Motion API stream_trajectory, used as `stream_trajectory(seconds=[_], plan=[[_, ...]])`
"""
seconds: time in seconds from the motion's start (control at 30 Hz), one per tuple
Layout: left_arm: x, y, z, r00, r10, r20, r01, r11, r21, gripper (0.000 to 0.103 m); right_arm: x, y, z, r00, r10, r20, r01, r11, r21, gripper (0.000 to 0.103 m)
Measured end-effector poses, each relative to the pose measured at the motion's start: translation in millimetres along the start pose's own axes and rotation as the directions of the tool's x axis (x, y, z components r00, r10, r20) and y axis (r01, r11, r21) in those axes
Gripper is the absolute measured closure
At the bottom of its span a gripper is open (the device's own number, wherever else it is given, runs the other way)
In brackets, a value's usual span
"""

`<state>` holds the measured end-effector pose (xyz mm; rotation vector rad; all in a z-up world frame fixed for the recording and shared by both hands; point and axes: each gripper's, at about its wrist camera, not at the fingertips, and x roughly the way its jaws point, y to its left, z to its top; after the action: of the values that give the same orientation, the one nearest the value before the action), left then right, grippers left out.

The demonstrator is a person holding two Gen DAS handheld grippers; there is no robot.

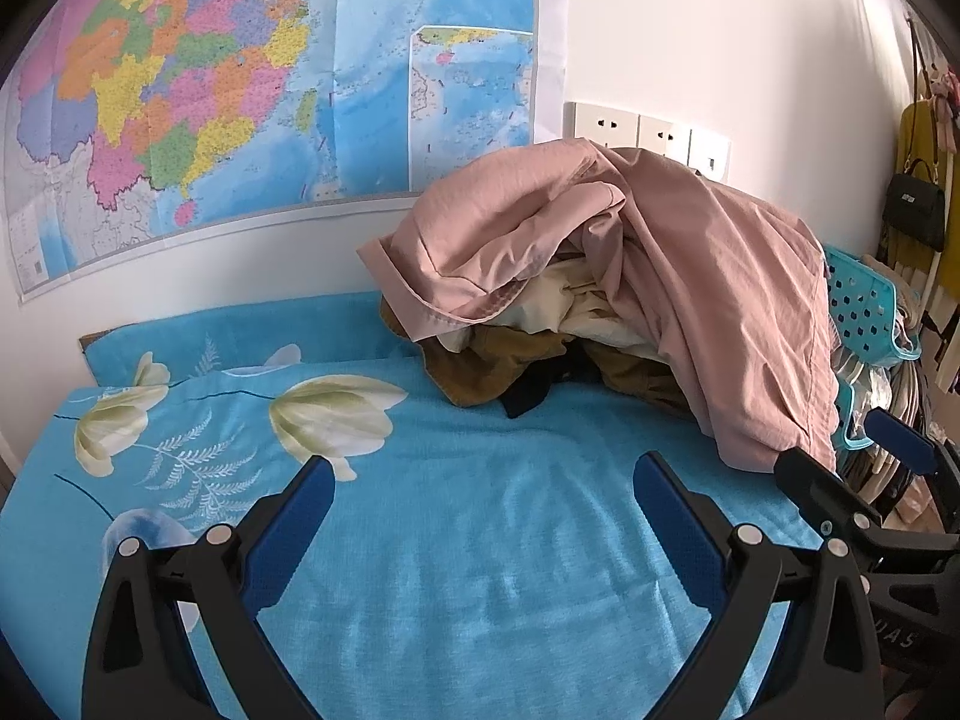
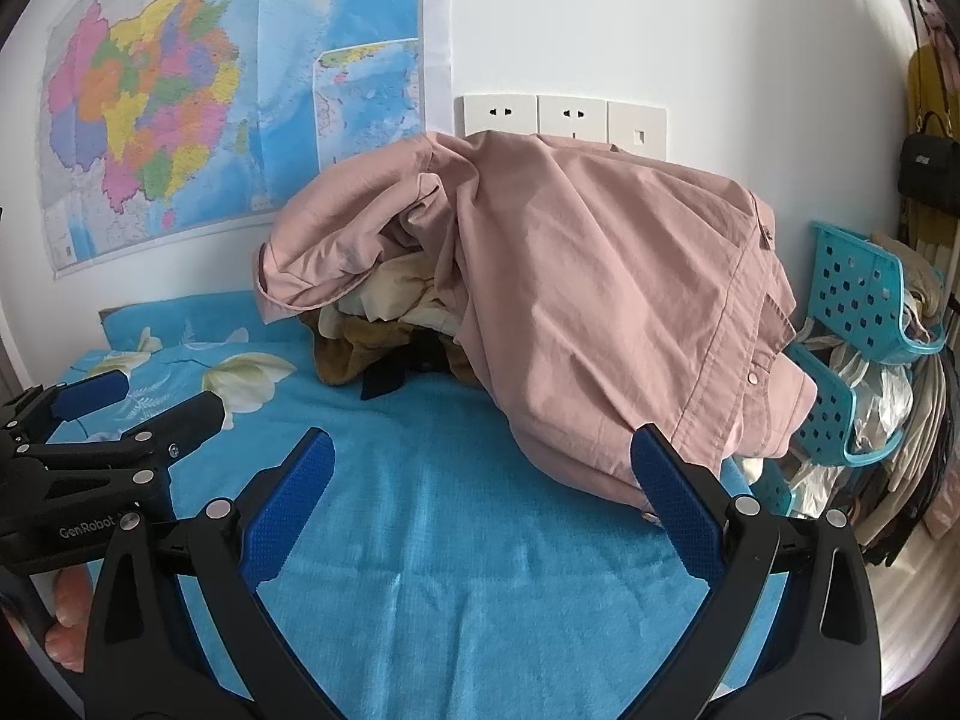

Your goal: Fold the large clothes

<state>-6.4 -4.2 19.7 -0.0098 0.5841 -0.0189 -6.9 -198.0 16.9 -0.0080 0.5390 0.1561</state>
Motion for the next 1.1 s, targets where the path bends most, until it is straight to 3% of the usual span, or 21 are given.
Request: stream_trajectory(seconds=[1.1], plan=[[4.3, 2.3, 1.1, 1.0, -0.012, -0.002, 0.012, 1.0, -0.023, 0.006, 3.6, -1.8, 2.5, 1.0, -0.012, -0.01, 0.012, 1.0, 0.004, 0.005]])
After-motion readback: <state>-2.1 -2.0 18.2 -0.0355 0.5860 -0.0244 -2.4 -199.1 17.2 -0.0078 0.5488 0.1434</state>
